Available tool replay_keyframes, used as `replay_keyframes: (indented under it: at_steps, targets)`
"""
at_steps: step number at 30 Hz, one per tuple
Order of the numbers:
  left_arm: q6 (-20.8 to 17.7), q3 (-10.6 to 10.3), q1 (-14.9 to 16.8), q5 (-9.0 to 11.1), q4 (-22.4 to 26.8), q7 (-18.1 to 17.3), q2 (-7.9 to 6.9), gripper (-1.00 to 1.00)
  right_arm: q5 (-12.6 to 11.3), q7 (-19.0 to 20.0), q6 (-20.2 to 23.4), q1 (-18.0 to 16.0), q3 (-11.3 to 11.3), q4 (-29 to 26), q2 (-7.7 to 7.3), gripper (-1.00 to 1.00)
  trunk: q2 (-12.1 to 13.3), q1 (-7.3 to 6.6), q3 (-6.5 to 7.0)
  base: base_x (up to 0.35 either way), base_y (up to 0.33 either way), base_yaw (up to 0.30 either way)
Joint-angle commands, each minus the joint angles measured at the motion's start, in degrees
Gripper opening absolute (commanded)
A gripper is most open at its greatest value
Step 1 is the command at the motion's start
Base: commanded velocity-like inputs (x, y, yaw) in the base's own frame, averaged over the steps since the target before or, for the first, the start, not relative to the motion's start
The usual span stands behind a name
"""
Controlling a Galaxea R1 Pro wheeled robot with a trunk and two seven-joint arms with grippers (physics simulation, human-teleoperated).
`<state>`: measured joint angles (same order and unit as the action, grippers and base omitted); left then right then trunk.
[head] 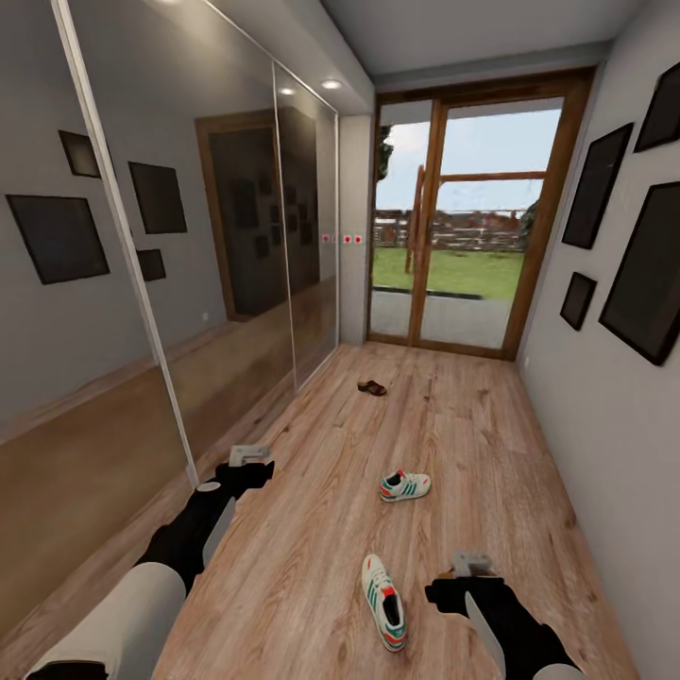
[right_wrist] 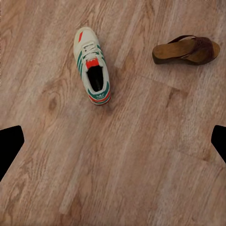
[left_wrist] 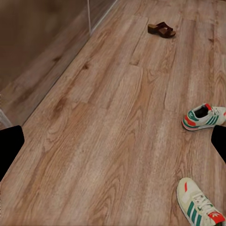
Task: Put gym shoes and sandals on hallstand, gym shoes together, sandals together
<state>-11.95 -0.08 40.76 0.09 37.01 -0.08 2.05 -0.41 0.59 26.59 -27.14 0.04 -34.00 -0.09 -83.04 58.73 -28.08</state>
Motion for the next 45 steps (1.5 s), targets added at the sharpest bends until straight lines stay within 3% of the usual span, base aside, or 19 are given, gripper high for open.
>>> replay_keyframes:
  at_steps: [1,19,41,45]
  targets:
    - [-0.33,0.01,0.02,0.02,0.07,-0.01,0.02,1.00,-0.03,0.05,0.32,-0.01,0.01,-0.13,-0.01,1.00,-0.04,0.00,-0.10,0.053,0.000,0.112]
    - [-0.45,-0.01,0.02,0.09,-0.01,-0.01,0.14,1.00,0.34,-0.15,0.36,-0.02,-0.09,-2.34,-0.08,1.00,-0.04,0.00,-0.65,0.252,0.000,0.094]
    - [-0.45,-0.09,0.02,0.09,-0.01,-0.05,0.70,1.00,0.48,-0.06,0.27,-0.02,-0.13,-2.15,-0.34,1.00,-0.04,0.00,-0.65,0.090,0.000,0.000]
    - [-0.48,-0.10,0.02,0.09,-0.01,-0.04,0.77,1.00,0.49,-0.06,-1.35,0.01,-0.13,-2.06,-0.34,1.00,-0.04,0.00,-0.65,0.010,0.000,0.000]
